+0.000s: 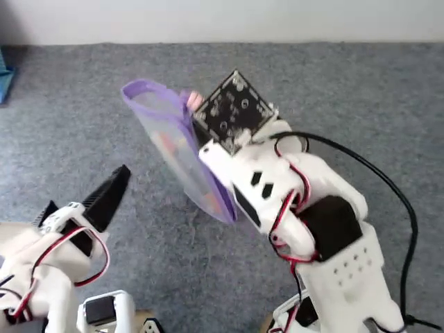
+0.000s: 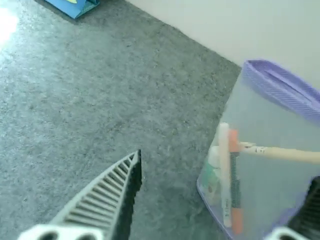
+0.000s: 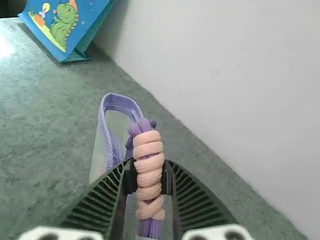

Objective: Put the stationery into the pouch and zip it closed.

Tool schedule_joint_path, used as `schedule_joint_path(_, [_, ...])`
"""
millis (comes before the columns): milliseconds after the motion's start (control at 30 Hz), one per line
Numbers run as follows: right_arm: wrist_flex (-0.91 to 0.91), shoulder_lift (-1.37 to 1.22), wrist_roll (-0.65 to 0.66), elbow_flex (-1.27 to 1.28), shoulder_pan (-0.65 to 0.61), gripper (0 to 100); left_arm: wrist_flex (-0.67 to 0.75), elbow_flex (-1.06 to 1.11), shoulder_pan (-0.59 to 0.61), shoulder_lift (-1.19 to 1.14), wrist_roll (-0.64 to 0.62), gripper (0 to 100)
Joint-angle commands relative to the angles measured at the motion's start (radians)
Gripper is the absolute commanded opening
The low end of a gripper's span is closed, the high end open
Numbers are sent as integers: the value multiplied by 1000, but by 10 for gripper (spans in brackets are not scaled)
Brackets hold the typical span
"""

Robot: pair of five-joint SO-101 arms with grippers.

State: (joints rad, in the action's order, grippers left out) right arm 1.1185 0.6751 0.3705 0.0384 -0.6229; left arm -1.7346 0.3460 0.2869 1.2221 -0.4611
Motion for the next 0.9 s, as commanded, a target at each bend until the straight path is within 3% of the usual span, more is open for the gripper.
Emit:
schedule_joint_path(0, [15,47,11,-66,-27,7,-17,-12,-184,2,-17,474])
schedule_joint_path(133, [13,45,12,-64,-53,7,-14,-27,-328,-5,-74,474])
schedule_joint_path(633, [21,30,12,-64,-147,7,275,199,-336,-6,-137,474])
schedule_joint_path(867, [21,21,12,-66,-211,7,324,315,-334,-5,-140,474])
